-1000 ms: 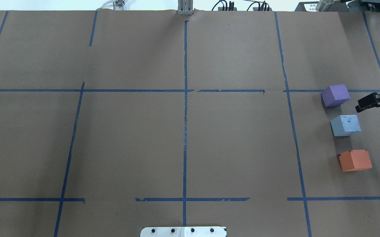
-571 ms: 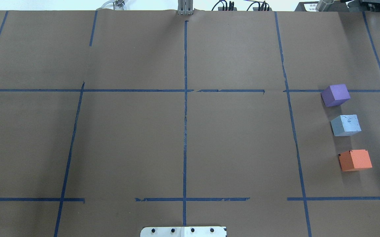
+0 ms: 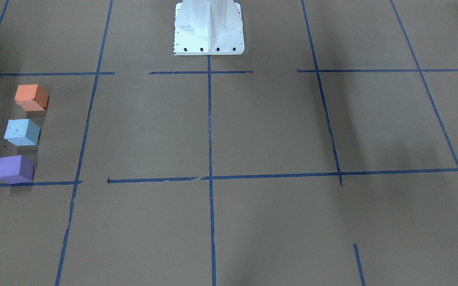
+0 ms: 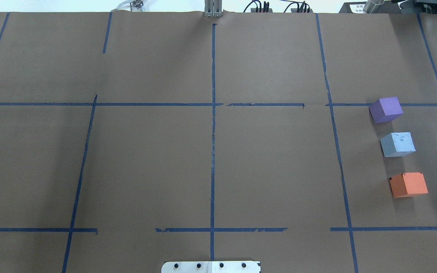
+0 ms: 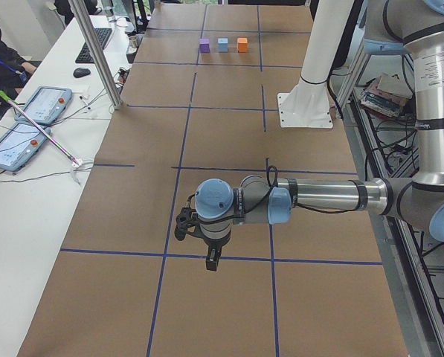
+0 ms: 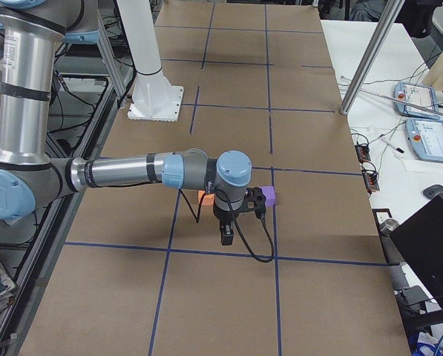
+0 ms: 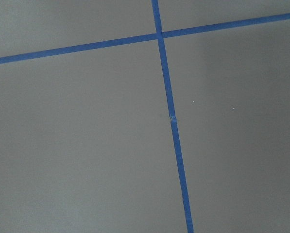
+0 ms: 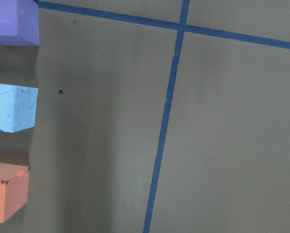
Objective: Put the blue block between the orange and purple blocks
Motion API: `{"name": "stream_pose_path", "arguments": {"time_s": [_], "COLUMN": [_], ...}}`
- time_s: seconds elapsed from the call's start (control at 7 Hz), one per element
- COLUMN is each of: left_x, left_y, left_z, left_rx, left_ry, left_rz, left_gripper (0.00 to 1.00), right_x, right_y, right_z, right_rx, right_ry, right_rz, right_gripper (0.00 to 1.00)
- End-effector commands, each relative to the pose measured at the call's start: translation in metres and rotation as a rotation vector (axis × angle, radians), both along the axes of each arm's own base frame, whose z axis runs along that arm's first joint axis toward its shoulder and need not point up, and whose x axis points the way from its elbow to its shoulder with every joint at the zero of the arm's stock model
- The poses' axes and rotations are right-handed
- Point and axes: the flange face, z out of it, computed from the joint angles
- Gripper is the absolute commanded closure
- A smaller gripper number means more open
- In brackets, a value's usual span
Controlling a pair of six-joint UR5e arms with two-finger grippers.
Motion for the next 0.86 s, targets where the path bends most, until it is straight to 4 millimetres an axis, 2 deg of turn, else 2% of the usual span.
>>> {"name": "stream_pose_path", "arguments": {"time_s": [0.0,0.71], "left_x": [-0.0002,-0.0002], "left_y": [0.0017,0.0058], "left_z": [0.0031,0.0094], "left_rx": [-0.009,-0.029], "left_ry": [-0.007,-0.008], "left_rz": [0.0,0.001], "left_gripper": [0.0,0.0], "right_x": [0.0002,0.0001], "right_y": [0.0011,0.0002], "right_z": [0.0009,-0.0007], "right_rx": [-0.002,0.003], "right_ry": [0.0,-0.002], "right_rz": [-0.001,-0.001], "right_gripper": [0.0,0.0]}}
